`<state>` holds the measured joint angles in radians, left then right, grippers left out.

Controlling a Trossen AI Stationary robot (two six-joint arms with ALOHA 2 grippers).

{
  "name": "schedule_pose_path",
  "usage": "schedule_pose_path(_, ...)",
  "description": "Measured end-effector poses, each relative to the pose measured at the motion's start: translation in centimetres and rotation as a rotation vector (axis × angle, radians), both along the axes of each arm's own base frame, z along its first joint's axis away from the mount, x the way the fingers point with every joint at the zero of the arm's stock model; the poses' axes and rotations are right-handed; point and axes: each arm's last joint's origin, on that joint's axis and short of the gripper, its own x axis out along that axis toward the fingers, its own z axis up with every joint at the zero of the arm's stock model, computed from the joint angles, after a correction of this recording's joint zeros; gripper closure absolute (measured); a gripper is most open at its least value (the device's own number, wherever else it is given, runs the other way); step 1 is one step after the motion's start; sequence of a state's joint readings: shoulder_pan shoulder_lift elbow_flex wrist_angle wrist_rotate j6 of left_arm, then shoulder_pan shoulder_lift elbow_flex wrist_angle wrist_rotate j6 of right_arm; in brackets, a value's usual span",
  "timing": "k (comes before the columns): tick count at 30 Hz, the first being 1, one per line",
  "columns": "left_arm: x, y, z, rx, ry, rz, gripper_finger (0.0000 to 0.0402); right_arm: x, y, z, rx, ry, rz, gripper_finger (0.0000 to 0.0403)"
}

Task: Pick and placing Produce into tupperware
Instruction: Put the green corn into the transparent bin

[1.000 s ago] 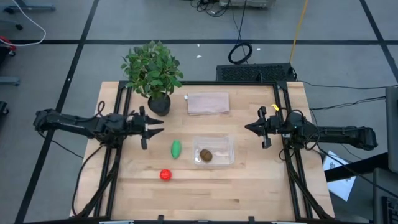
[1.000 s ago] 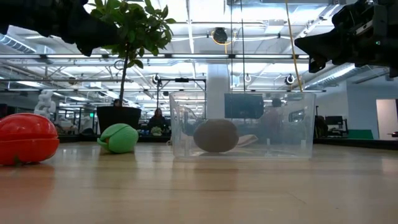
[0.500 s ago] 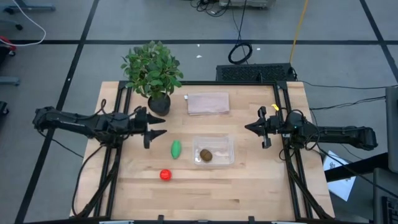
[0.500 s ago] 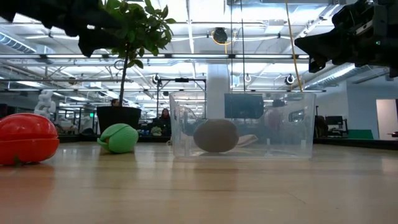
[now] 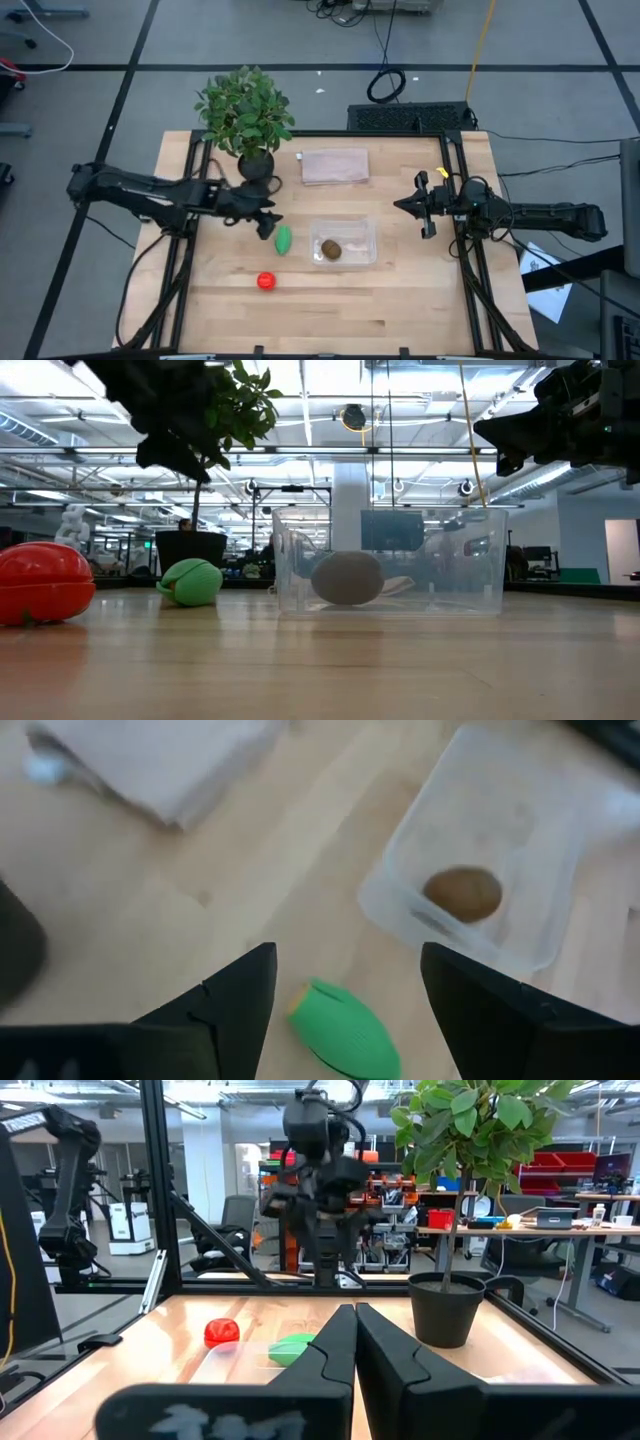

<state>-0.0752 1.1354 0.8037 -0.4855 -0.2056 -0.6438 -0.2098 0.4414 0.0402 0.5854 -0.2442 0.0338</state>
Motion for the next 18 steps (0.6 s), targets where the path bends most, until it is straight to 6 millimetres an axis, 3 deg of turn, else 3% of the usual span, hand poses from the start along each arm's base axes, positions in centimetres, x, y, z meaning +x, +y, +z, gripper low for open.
schedule_pose_path(10, 4.0, 0.3, -2.6, -0.241, 0.364, 0.067, 0.0147, 0.0, 0.0, 0.0, 0.000, 0.002, 0.000, 0.0403)
schedule_pose_path(18, 6.3, -0.4, -3.3, -0.428, 0.433, 0.077, 0.0147, 0.0, 0.0, 0.0, 0.001, 0.004, -0.001, 0.0403)
